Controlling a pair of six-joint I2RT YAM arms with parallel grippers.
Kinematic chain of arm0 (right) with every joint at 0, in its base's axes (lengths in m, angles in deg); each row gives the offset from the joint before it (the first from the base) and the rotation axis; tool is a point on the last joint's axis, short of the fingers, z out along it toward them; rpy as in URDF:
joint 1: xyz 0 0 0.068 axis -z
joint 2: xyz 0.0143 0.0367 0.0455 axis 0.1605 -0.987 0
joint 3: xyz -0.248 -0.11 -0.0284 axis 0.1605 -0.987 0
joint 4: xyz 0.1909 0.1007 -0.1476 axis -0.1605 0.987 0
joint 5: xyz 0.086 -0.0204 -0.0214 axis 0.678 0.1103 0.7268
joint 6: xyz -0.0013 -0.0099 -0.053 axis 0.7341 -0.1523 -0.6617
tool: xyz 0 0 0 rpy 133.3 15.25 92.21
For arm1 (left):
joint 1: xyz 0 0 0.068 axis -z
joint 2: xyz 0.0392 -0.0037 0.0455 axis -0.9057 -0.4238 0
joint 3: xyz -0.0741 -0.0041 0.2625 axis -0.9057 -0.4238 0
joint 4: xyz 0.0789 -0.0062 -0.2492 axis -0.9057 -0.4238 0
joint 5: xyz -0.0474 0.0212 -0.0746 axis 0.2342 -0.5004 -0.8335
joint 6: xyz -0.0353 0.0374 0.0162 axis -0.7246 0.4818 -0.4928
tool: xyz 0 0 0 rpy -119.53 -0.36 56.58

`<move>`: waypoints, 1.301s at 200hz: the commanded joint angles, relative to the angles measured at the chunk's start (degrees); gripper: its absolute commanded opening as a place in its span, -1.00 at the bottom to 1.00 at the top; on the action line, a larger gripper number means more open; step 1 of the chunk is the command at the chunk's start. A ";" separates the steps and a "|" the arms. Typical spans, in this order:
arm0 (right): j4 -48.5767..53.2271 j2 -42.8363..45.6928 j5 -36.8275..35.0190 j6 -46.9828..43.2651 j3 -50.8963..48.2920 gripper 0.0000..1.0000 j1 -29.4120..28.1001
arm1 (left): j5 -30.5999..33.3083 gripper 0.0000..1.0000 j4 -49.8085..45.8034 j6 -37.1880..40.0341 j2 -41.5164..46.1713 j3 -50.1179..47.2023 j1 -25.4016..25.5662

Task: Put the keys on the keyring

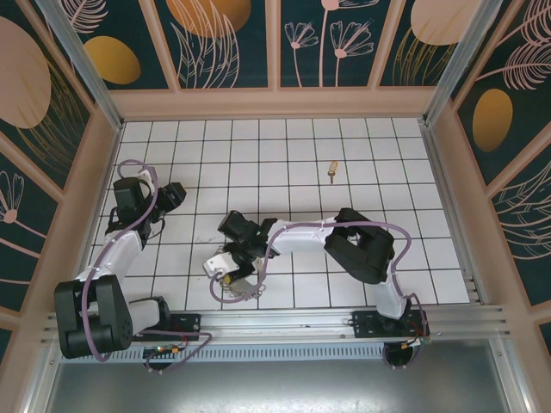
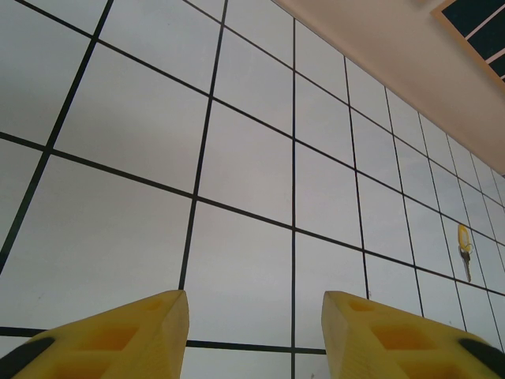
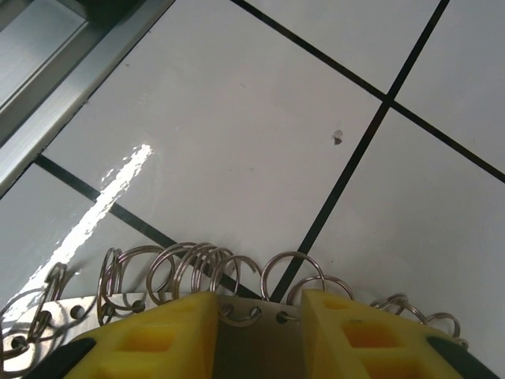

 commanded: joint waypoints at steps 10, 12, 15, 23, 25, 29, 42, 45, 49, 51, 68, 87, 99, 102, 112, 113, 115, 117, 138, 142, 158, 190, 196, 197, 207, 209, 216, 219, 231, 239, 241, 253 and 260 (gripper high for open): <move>5.17 2.01 1.65 -2.54 1.10 -0.31 0.03 | -1.04 -0.03 0.84 -0.02 -0.27 -0.80 -0.38; 5.26 2.08 1.59 -2.53 1.15 -0.31 0.10 | -1.05 -0.03 0.84 -0.02 -0.31 -0.76 -0.37; 5.37 2.25 1.50 -2.57 1.11 -0.31 0.08 | -1.03 -0.03 0.84 0.05 -0.27 -0.80 -0.36; 5.70 2.46 1.39 -2.71 1.05 -0.31 0.12 | -1.00 -0.03 0.84 0.15 -0.32 -0.80 -0.36; 5.74 2.52 1.34 -2.75 1.03 -0.31 0.12 | -0.95 -0.03 0.89 0.15 -0.30 -0.80 -0.36; 5.75 2.54 1.30 -2.84 0.89 -0.31 0.12 | -0.89 -0.03 0.93 0.23 -0.35 -0.75 -0.36; 5.62 2.16 1.47 -3.01 0.54 -0.31 0.12 | -0.88 -0.03 0.98 0.35 -0.50 -0.76 -0.36; 5.54 2.11 1.47 -3.09 0.50 -0.31 0.03 | -0.94 -0.03 1.01 0.33 -0.53 -0.74 -0.36; 5.47 1.97 1.47 -3.11 0.42 -0.31 -0.09 | -0.91 -0.03 1.09 0.33 -0.55 -0.74 -0.36; 5.42 1.87 1.47 -3.18 0.41 -0.31 -0.06 | -0.95 -0.03 1.10 0.26 -0.64 -0.72 -0.36; 5.40 1.37 1.65 -3.19 0.41 -0.31 -0.39 | -1.13 -0.03 1.10 0.24 -0.86 -0.54 -0.36; 4.59 1.42 1.33 -3.02 -0.13 -0.30 -0.66 | -1.14 -0.03 1.19 0.24 -0.79 -0.73 -0.36; 3.98 1.41 1.09 -2.88 -0.52 -0.29 -0.65 | -1.05 -0.03 1.21 0.24 -0.71 -0.97 -0.38; 3.90 1.33 1.04 -2.85 -0.50 -0.29 -0.67 | -1.05 -0.03 1.33 0.26 -0.71 -1.05 -0.36; 3.58 0.98 1.18 -2.77 -0.39 -0.29 -0.67 | -0.90 -0.03 1.49 0.17 -0.73 -1.09 -0.36; 3.57 0.97 1.20 -2.76 -0.39 -0.29 -0.67 | -0.93 -0.03 1.52 0.16 -0.72 -1.12 -0.36; 3.56 0.83 1.32 -2.80 -0.34 -0.29 -0.67 | -0.95 -0.03 1.52 0.15 -0.78 -1.24 -0.38; 3.56 0.75 1.37 -2.81 -0.37 -0.29 -0.67 | -0.94 -0.03 1.54 0.15 -0.79 -1.29 -0.41; 3.18 0.52 2.00 -2.67 -0.38 -0.28 -0.67 | -1.12 -0.03 1.96 -0.19 -0.71 -1.57 -0.36; 3.08 0.59 2.00 -2.67 -0.49 -0.27 -0.67 | -1.08 -0.03 2.04 -0.28 -0.63 -1.68 -0.41; 2.97 0.62 2.31 -2.68 -0.61 -0.21 -0.69 | -0.99 -0.04 2.16 -0.38 -0.62 -1.77 -0.36; 3.29 0.98 1.76 -4.23 -0.82 -0.16 -1.01 | -1.42 -0.03 2.40 -1.35 -1.35 -1.79 -0.41; 3.33 1.06 1.42 -4.57 -0.83 -0.16 -1.20 | -1.67 -0.03 2.55 -1.70 -1.69 -1.68 -0.36; 3.31 1.10 1.36 -4.66 -0.83 -0.16 -1.20 | -1.76 -0.04 2.57 -1.74 -1.72 -1.68 -0.36; 2.79 1.33 1.30 -4.69 -1.28 -0.17 -1.37 | -2.14 -0.04 2.77 -2.19 -2.31 -1.60 -0.36; 2.62 1.40 1.34 -4.65 -1.44 -0.17 -1.37 | -2.20 -0.04 2.84 -2.24 -2.40 -1.60 -0.34; 1.73 1.76 1.47 -4.60 -2.05 -0.18 -1.46 | -2.39 -0.04 3.03 -2.60 -2.72 -1.48 -0.36; 1.32 1.92 1.52 -4.54 -2.47 -0.18 -1.46 | -2.39 -0.04 3.08 -2.65 -2.79 -1.54 -0.36; -0.16 2.44 1.58 -4.43 -3.50 -0.18 -1.47 | -2.54 -0.04 3.41 -3.03 -2.86 -1.72 -0.36; -0.48 2.45 1.81 -4.38 -3.55 -0.19 -1.54 | -2.52 -0.04 3.64 -3.10 -2.90 -1.88 -0.36; -0.48 2.36 1.87 -4.35 -3.50 -0.19 -1.59 | -2.47 -0.04 3.61 -3.17 -2.86 -1.93 -0.36; -0.48 2.04 2.34 -4.25 -3.31 -0.22 -1.51 | -2.48 -0.04 3.65 -3.19 -2.77 -1.92 -0.36; -0.68 1.93 2.44 -4.12 -3.29 -0.26 -1.47 | -2.53 -0.04 3.64 -3.14 -2.81 -1.94 -0.36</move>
